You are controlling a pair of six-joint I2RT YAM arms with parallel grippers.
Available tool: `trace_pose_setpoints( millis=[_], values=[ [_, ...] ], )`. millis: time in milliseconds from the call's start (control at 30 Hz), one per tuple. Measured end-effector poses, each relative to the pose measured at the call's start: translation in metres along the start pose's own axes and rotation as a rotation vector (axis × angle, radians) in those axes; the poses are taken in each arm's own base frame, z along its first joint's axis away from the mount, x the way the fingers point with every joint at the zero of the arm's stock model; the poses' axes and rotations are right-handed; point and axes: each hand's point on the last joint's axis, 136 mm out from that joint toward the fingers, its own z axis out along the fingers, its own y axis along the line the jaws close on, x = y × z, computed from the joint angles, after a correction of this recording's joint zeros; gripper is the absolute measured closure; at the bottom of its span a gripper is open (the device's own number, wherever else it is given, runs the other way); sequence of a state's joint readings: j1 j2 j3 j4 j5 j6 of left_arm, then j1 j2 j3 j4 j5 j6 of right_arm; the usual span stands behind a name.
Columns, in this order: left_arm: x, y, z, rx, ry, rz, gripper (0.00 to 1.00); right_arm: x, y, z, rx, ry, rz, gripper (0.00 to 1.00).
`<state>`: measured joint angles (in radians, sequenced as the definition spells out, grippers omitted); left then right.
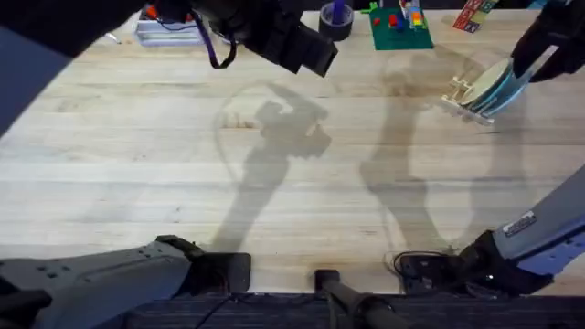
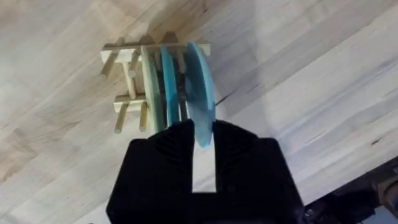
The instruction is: Pick up the plates from the table one by one and place each into a slot on the dish rack.
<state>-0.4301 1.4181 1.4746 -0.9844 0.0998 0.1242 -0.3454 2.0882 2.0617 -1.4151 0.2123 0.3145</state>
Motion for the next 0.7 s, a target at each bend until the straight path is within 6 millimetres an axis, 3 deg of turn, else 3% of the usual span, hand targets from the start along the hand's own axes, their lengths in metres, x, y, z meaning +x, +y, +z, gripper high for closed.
trace_pose_setpoints(
  millis=[333, 700],
  values=[
    [0.0, 0.0, 0.0, 0.001, 0.0, 0.0, 0.006, 0.009, -0.004, -0.008, 0.004, 0.014, -0.003, 0.798],
    [0.0, 0.0, 0.0, 0.0, 0.0, 0.0, 0.006, 0.03, -0.026, -0.086, -0.051, -0.145, 0.026, 0.775]
  ],
)
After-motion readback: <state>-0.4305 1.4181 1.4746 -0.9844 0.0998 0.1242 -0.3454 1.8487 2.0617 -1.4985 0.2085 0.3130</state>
